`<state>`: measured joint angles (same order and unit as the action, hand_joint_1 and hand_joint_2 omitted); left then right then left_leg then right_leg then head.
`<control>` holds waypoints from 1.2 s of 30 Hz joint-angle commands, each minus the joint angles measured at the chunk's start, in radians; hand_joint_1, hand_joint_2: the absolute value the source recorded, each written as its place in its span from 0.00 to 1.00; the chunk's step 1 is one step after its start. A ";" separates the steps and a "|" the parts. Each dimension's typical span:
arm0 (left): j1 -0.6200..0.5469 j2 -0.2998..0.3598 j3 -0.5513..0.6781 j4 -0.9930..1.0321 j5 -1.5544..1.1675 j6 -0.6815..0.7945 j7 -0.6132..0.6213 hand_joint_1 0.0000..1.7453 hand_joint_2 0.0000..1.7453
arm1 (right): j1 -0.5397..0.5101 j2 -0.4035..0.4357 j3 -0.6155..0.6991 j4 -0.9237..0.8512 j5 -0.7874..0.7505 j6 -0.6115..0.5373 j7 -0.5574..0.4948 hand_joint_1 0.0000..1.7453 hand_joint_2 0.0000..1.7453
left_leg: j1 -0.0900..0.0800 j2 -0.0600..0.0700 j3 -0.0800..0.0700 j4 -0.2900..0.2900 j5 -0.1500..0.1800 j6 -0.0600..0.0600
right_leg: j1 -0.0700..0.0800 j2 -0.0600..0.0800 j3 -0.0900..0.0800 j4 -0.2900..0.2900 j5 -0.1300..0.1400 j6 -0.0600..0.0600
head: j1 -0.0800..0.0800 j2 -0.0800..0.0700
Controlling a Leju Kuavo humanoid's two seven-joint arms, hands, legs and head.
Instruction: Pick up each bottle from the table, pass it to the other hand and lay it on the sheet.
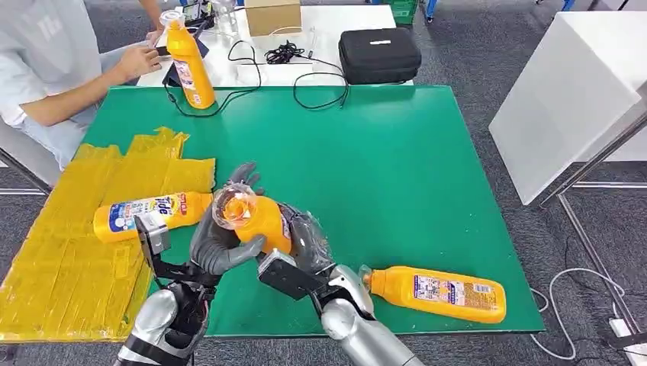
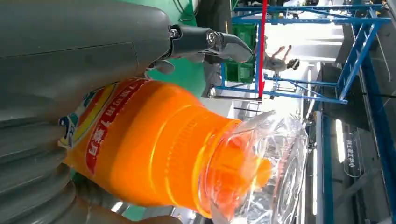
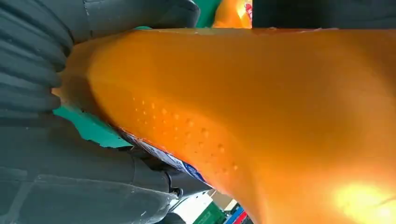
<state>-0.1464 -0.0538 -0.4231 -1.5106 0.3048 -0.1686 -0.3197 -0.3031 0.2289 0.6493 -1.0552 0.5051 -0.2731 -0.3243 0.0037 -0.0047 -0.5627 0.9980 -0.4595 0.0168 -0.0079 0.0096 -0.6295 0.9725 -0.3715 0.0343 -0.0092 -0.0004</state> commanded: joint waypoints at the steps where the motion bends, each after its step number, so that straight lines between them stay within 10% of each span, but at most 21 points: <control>1: -0.035 0.007 -0.010 0.053 0.001 0.006 -0.002 0.00 1.00 | -0.042 -0.015 0.084 0.053 -0.007 0.036 0.003 1.00 1.00 | 0.000 0.001 0.003 -0.001 -0.001 -0.001 | 0.000 0.000 0.003 -0.001 -0.001 -0.001 | 0.000 0.000; 36: -0.094 0.009 -0.055 0.134 -0.338 0.287 -0.008 0.00 1.00 | -0.025 -0.051 0.215 -0.026 0.003 0.023 0.026 1.00 1.00 | 0.000 0.000 0.003 -0.001 -0.001 -0.001 | 0.000 -0.001 0.003 0.000 -0.001 -0.001 | 0.000 0.000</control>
<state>-0.1813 -0.0549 -0.4559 -1.4878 -0.0275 0.1076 -0.3456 -0.3032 0.1949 0.7588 -1.0582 0.4990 -0.2583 -0.2758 0.0037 -0.0045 -0.5627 0.9980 -0.4595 0.0168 -0.0079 0.0097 -0.6296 0.9725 -0.3714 0.0343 -0.0092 -0.0004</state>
